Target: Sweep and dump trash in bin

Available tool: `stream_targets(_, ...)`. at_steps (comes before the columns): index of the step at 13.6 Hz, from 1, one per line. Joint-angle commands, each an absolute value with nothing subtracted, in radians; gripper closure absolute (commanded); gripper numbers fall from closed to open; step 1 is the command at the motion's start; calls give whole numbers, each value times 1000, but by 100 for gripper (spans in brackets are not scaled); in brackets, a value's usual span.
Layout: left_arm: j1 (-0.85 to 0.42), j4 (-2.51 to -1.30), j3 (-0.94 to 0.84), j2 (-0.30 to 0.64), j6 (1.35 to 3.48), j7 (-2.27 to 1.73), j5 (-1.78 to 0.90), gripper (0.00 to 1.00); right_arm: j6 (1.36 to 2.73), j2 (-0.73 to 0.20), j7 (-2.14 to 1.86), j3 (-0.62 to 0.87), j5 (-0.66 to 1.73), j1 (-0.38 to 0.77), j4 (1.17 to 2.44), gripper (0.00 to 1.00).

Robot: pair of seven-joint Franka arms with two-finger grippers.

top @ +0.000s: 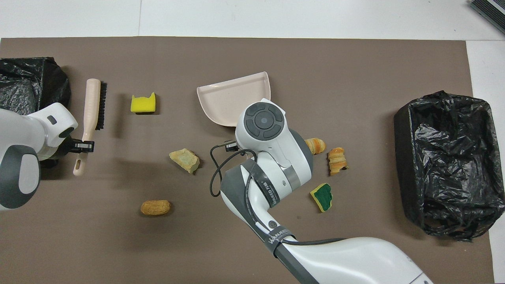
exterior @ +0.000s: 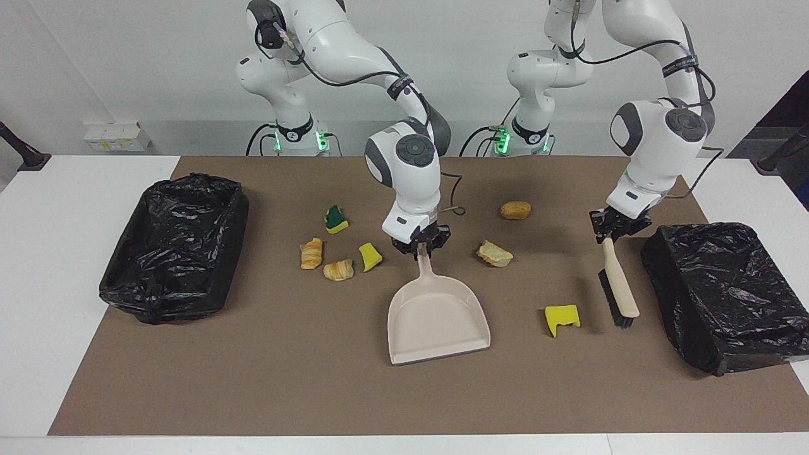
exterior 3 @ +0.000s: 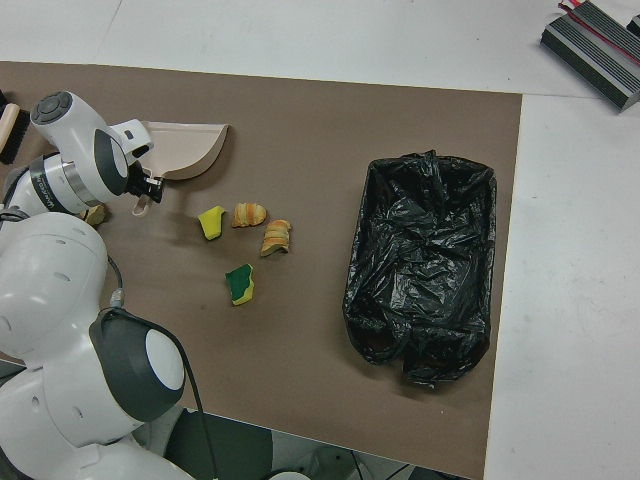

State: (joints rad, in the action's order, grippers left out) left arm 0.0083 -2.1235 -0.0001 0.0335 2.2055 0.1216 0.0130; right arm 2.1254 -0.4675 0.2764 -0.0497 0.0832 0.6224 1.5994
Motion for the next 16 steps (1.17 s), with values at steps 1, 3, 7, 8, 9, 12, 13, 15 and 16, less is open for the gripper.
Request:
stream_targets(1,22,-2025,-14,135,2187,133,14,100,1993,-346,-36,-43,83,539,1612,100)
stream_targets(3,14,-2020,-21,153,2184,167,17,100,1846,-269,-266,-46,75,491,1617,100)
stream_targets(7,-52,-2022,-25,150,2128,360,14,100,1749,-195,-697,-44,-49,465,1696,100)
stream_targets(8,-75,-2023,-25,147,2100,385,14,100,1756,-178,-801,-46,-61,457,1733,100)
stream_targets(9,-93,-2025,-25,141,2064,421,14,100,1790,-154,-845,-45,-75,451,1785,100)
stream_targets(12,-141,-2034,-25,123,1973,529,14,100,1832,-124,-845,-43,-104,478,1859,100)
stream_targets(13,-158,-2034,-25,120,1942,531,14,100,1842,-124,-845,-44,-104,489,1867,100)
stream_targets(15,-210,-2036,-25,104,1873,535,14,100,1887,-124,-845,-43,-112,491,1899,100)
stream_targets(16,-241,-2042,-25,94,1846,541,14,100,1910,-124,-844,-43,-115,495,1919,100)
